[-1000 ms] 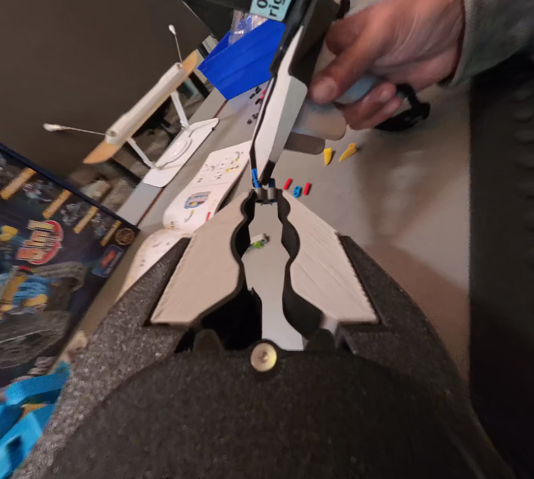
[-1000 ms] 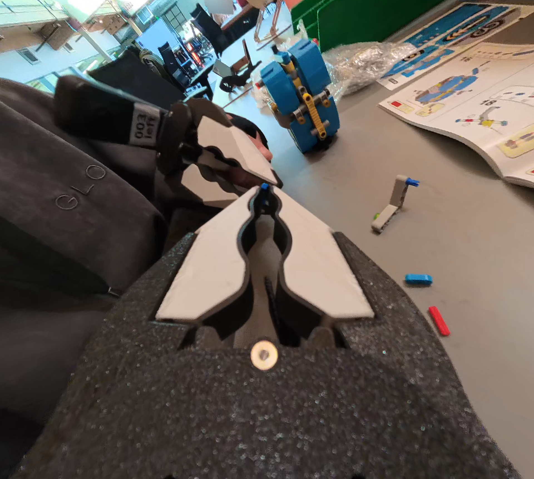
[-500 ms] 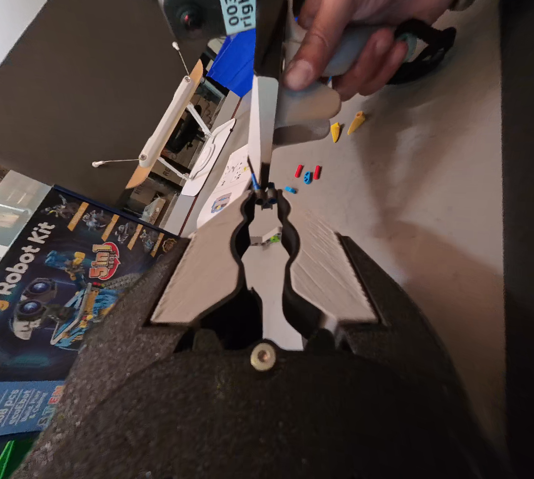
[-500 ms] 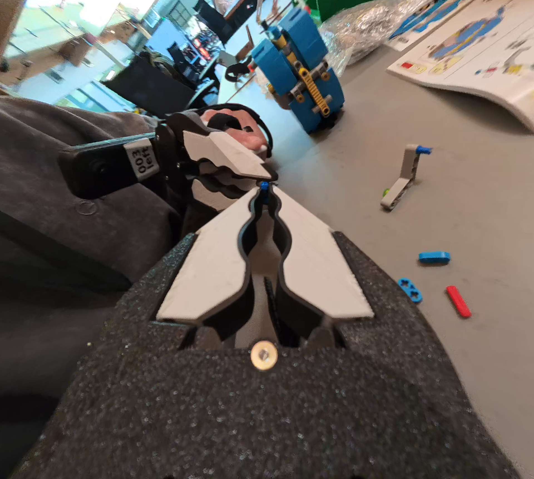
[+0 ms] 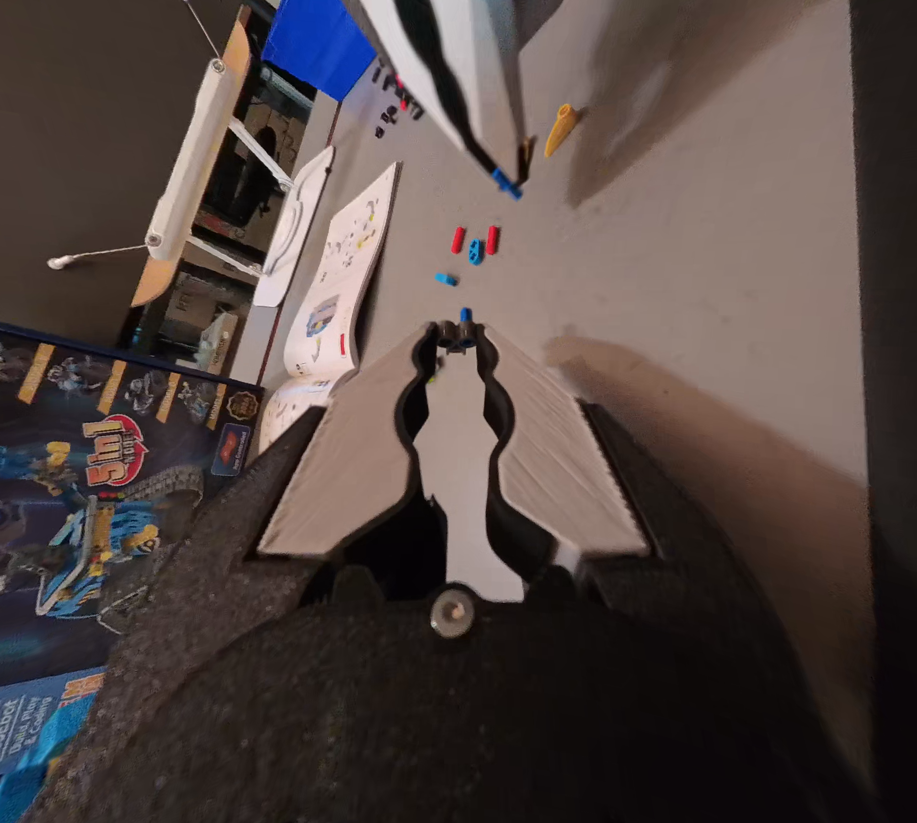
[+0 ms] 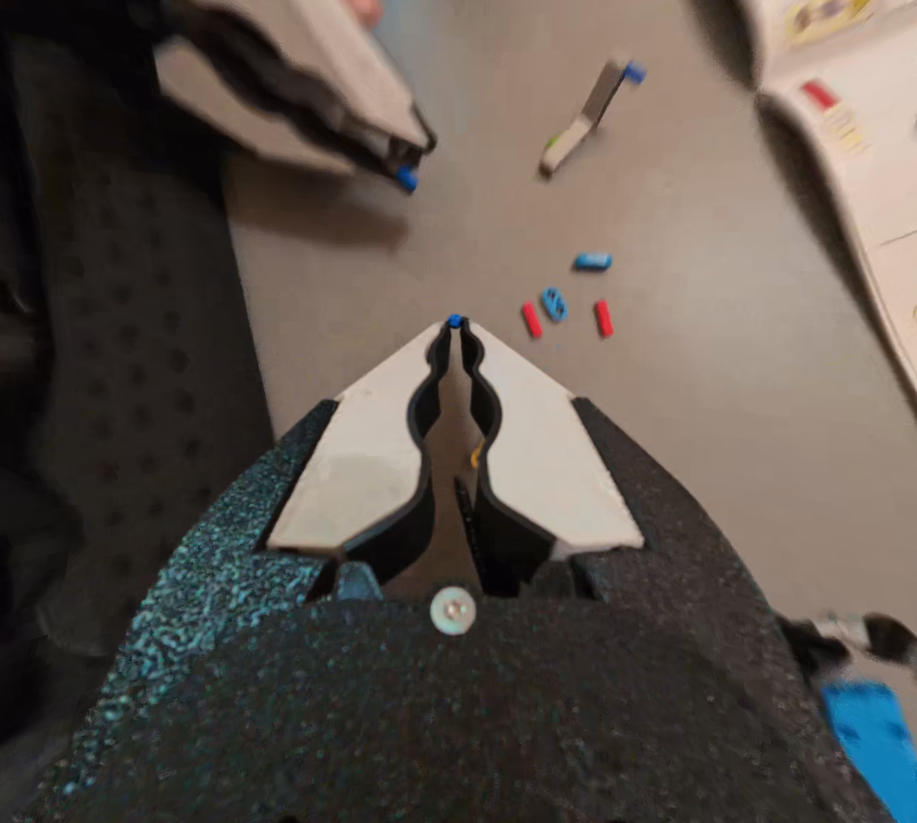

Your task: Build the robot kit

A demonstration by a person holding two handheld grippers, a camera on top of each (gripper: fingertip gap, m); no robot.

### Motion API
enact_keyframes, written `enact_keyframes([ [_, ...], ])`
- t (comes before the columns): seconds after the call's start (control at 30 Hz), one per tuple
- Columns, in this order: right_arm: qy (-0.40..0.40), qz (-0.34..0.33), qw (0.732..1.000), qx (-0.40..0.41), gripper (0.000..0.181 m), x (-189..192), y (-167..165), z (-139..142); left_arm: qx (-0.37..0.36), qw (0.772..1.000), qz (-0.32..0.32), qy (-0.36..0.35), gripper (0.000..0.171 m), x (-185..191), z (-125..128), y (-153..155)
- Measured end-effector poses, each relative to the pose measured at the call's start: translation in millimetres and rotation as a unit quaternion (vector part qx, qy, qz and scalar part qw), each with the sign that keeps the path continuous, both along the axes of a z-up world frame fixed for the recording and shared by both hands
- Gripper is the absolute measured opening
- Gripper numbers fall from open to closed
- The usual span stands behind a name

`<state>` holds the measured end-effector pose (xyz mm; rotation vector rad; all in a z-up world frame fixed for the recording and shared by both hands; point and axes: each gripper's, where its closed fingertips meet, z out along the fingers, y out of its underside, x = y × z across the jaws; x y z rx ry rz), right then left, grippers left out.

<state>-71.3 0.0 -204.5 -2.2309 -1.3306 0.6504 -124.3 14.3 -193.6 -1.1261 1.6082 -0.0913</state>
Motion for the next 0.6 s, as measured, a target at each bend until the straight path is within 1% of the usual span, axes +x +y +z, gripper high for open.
enact_keyframes([
  [0.03, -0.04, 0.011, 0.999, 0.002, 0.004, 6.8, -6.6, -3.2, 0.001, 1.0, 0.0, 0.0, 0.015, 0.2, -0.7, 0.5],
  [0.1, -0.092, 0.021, 0.996, 0.004, 0.004, 16.6, -14.3, -7.5, -0.016, 1.0, 0.001, -0.003, 0.015, 0.1, -1.4, 1.0],
  [0.17, -0.119, 0.027, 0.992, -0.001, 0.004, 22.7, -19.2, -12.3, -0.026, 1.0, 0.007, 0.003, 0.015, -0.8, -5.3, 3.4],
  [0.3, -0.115, 0.033, 0.992, -0.026, 0.005, 23.8, -23.3, -20.8, -0.019, 1.0, 0.005, 0.005, 0.015, -0.5, -5.6, 2.6],
  [0.43, -0.119, 0.036, 0.992, -0.024, 0.005, 24.3, -22.9, -23.4, -0.018, 1.0, 0.006, 0.008, 0.015, -0.6, -6.9, 3.1],
  [0.6, -0.143, 0.04, 0.989, -0.012, 0.005, 23.7, -23.2, -23.6, -0.014, 1.0, 0.006, 0.013, 0.015, -0.4, -8.6, 2.9],
])
